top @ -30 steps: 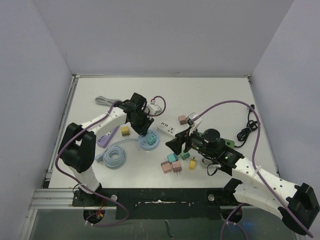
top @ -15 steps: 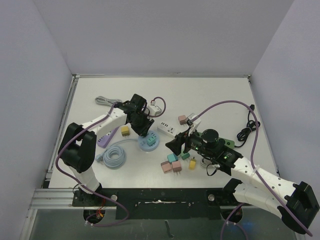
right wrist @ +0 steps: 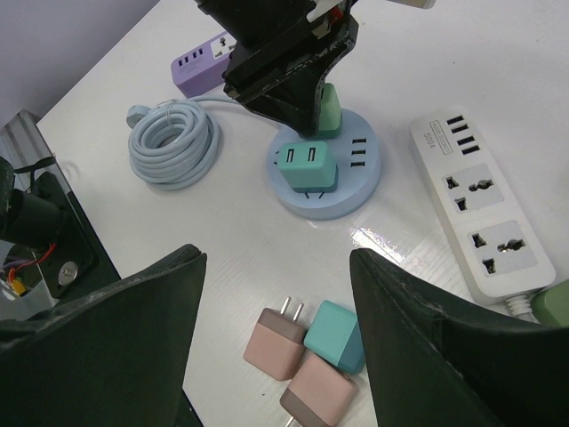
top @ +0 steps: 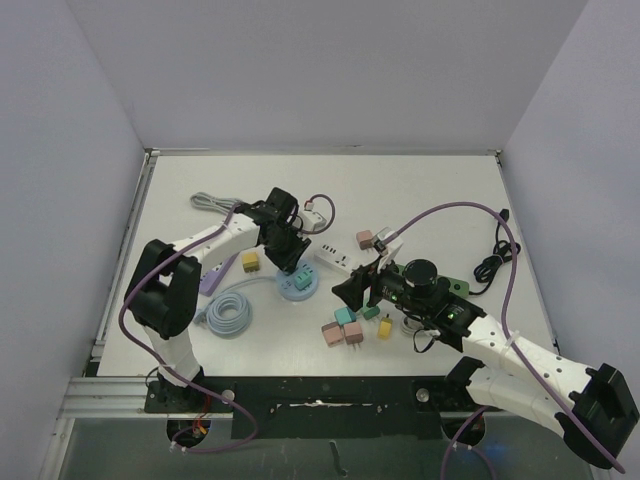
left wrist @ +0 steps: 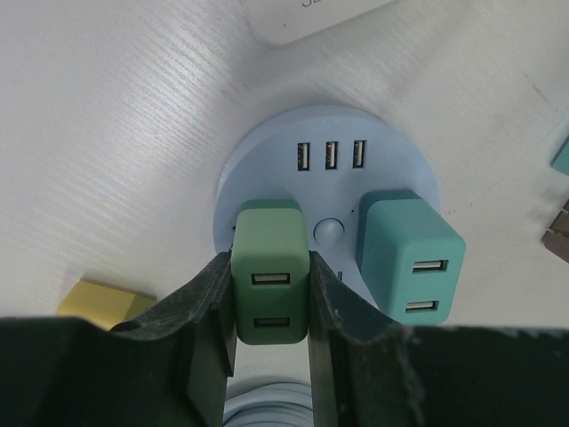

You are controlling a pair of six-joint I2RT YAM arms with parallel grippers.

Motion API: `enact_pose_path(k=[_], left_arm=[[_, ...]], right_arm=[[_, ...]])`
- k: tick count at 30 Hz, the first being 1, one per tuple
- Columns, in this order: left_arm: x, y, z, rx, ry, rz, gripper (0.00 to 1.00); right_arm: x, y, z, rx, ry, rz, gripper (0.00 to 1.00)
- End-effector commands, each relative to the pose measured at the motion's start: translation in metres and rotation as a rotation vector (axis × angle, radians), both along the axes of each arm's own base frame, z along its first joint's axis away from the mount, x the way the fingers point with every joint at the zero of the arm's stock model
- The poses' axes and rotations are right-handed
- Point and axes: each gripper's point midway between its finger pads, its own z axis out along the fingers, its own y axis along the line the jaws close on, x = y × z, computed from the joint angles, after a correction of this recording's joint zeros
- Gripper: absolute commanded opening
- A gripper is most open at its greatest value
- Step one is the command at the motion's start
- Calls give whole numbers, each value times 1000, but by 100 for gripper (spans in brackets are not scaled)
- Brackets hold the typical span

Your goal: Insert the plug

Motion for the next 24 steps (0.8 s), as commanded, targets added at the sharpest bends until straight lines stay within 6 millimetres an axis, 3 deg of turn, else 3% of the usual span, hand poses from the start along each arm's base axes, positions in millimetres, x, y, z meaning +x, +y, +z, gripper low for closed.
enact_pose_path(k=[1,6,19,24], left_arm=[[-28,38,-65,204,142,37,0],[-47,37,-77,157,161,52,0],[-53,62,-103,342,199,89,0],[-45,54,-84,319,182,90,0]], right_arm=[[8,-2,18,52,-53,-37,66],[9,-9,26,74,-70,-74,65],[20,-22,35,87,-104,-174,64],[21,-25,37,92,-106,-191,64]])
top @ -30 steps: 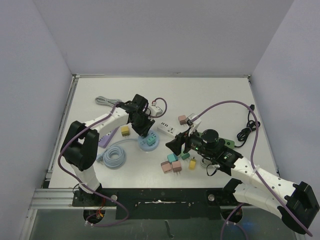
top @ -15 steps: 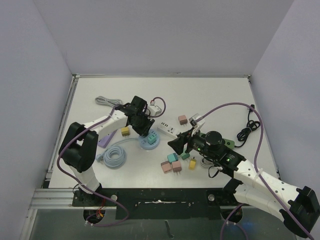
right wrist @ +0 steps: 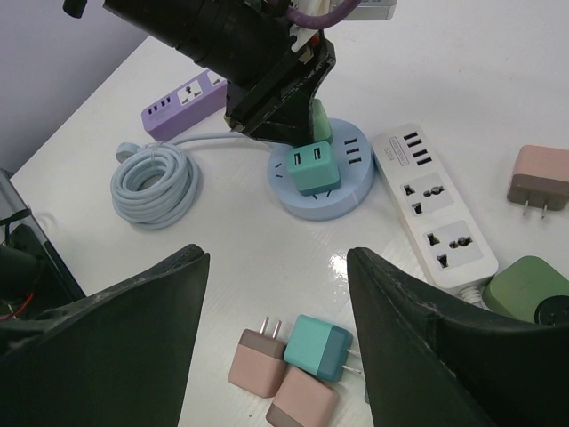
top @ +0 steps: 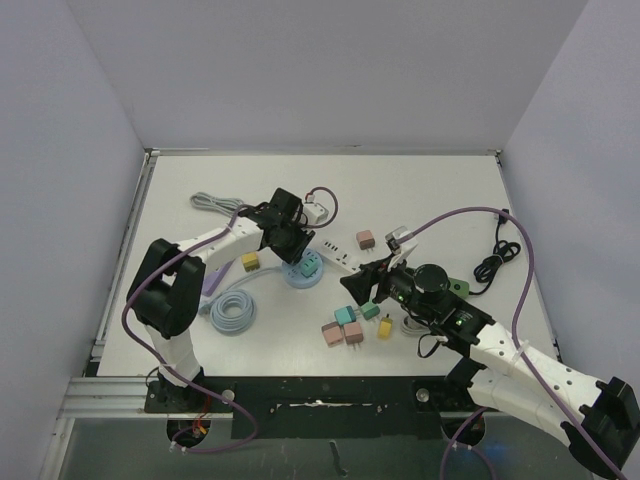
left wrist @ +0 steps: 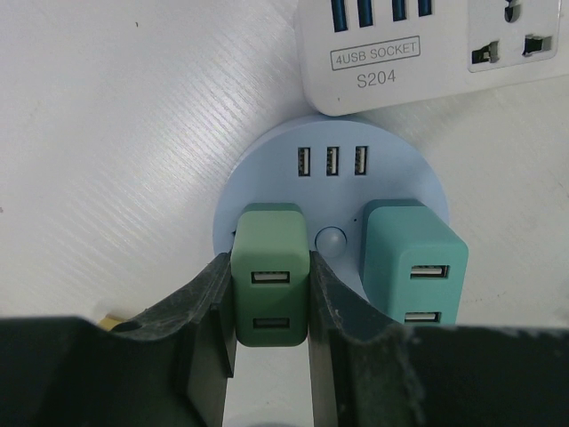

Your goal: Insert the plug

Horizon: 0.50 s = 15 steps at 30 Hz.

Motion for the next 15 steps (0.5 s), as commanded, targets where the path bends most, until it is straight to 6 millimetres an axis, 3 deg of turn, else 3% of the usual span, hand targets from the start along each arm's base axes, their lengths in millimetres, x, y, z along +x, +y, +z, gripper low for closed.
enact_pose_path(k=[1,5,11,15], left_arm=[[-67,59,-61,286,286,9,0],[-40,38,-15,188,177,27,10],[5,19,59,72,-27,79,53],[10,5,103,-22,-110,40,59]], right_arm=[[9,-6,22,53,-55,-55,64],[9,-8,26,55,-68,-64,64],[8,-12,28,73,-73,-78,64],[5,-12,31,93,-78,-72,64]])
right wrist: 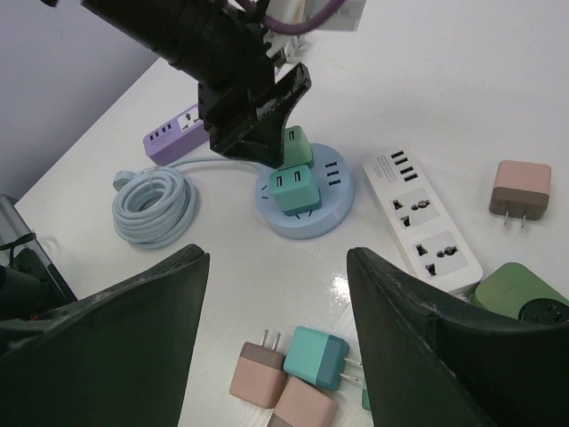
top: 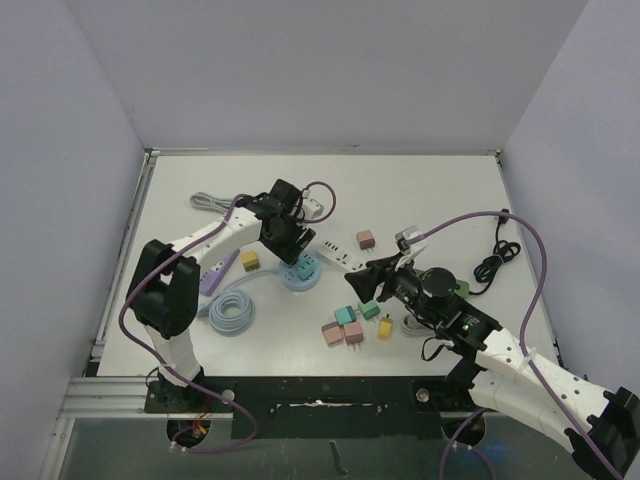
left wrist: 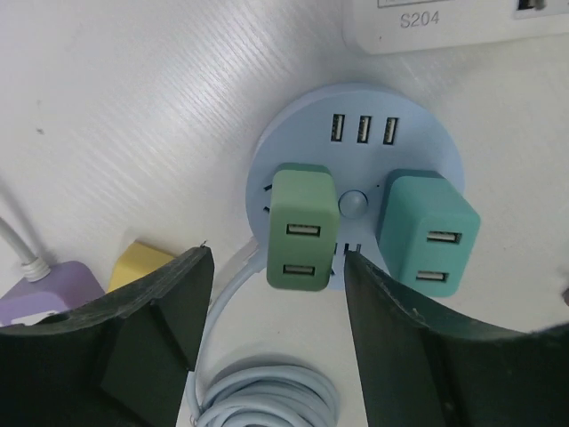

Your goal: Insert the plug

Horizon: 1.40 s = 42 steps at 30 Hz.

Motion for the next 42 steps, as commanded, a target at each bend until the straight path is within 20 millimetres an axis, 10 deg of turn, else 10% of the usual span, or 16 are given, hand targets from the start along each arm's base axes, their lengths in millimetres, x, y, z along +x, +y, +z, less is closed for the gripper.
enact_pose_path(k=[1,13,22,30,42], left_arm=[[13,-14,80,-123,-162,-25,59],[-1,6,158,-406,-465,163,69],[-66,34,238,-793,-578,327,71],[-91,63,208,-860,-562,515,84],[-94,28,156,-995,-329,549,84]], right_arm=[[3,-4,16,60,-42,-29,64],[11,-16,-15,-30,135,-145,67],[3,-15,-63,-192,391,-170,70],[-10,-24,-101,-420,602,-342,65],[-48,-87,-135,-452,811,-742,60]])
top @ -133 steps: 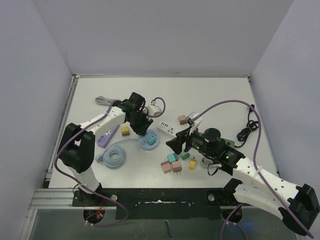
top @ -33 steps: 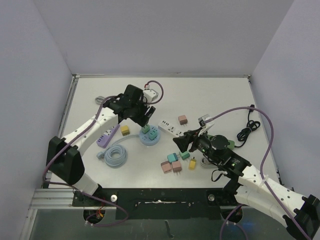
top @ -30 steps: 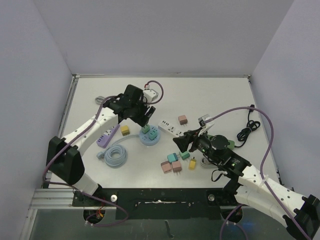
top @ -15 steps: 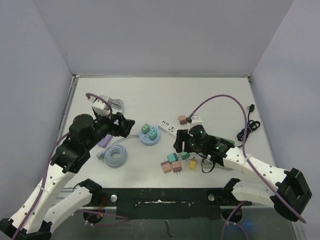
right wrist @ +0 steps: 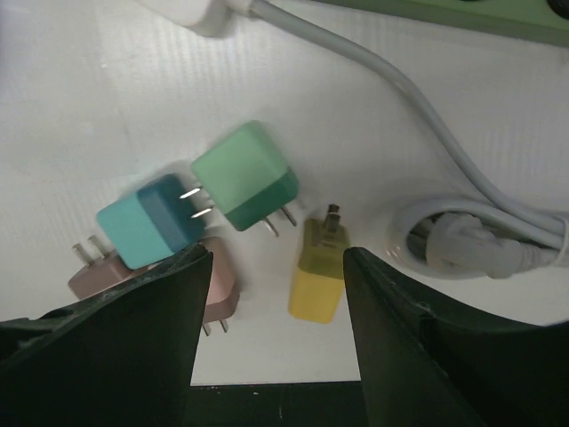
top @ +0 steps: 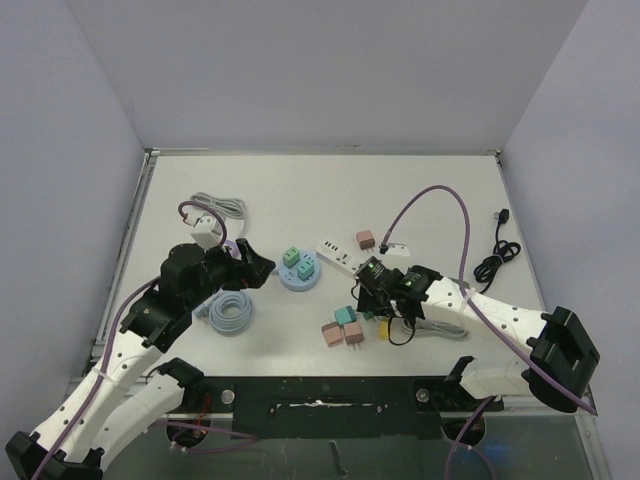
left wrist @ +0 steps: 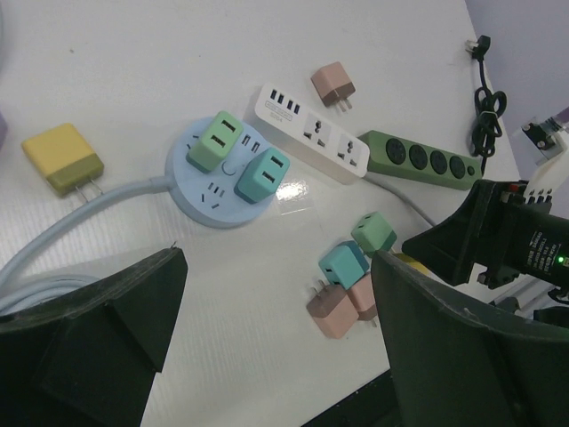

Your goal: Insert the plug

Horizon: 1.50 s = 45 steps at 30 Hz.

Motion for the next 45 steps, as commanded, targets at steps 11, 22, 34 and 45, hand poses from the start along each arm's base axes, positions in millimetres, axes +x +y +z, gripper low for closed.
enact_pose_path(k=[11,22,34,45], left_arm=[[4,-32,-5,-151,-49,-114,84],[2,-40,-2,-168,-62,-168,84],[-35,-76,46,-329,-82,-469,84],[-61,-88,101,-477,-111,-632,79]], right_arm=[[-19,2,-34,55,93,-107,48],[0,13,-2,105,30,77,23],[7,113,173,744,-335,857,23],[-22,153,245,1009,-412,1308,26]])
